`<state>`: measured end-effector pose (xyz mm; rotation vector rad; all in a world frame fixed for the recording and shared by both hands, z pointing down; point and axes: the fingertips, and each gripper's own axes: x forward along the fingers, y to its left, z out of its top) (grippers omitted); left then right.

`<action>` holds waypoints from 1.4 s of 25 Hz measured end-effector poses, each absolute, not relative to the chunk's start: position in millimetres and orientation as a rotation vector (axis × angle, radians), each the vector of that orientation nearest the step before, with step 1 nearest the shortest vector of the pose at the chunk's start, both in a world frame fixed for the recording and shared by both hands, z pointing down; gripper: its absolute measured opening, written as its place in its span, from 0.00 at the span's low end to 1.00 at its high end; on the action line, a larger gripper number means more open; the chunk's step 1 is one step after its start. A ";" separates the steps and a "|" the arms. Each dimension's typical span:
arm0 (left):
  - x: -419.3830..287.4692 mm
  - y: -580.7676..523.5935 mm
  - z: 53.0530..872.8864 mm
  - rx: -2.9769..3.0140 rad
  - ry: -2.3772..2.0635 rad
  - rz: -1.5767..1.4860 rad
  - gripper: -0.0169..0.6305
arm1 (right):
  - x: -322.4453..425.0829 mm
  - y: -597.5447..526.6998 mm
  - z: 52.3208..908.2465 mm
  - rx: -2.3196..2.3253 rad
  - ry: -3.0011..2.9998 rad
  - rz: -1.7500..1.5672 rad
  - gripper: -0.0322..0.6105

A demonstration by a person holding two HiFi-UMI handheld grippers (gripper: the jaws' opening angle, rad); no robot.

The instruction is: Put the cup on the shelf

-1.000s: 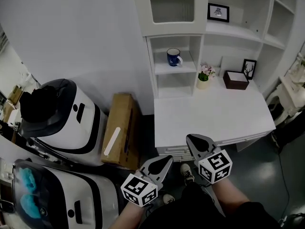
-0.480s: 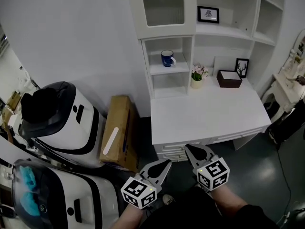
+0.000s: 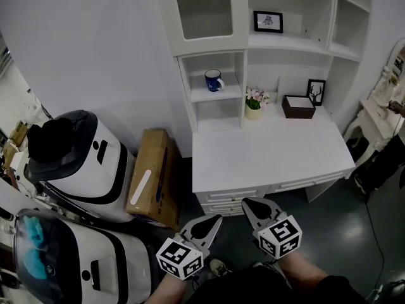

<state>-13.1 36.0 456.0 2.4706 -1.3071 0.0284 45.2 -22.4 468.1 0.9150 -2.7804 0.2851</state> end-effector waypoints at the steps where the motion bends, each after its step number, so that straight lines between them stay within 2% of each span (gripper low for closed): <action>1: -9.0 36.9 456.2 2.462 -1.314 0.025 0.03 | 50.0 -20.2 468.2 0.905 -2.781 0.286 0.05; 16: 81.8 70.9 445.7 2.420 -1.420 -0.006 0.04 | 132.0 24.0 460.6 0.750 -2.830 0.257 0.05; 35: 129.6 104.7 448.4 2.378 -1.495 0.004 0.03 | 171.8 57.2 456.5 0.655 -2.880 0.251 0.05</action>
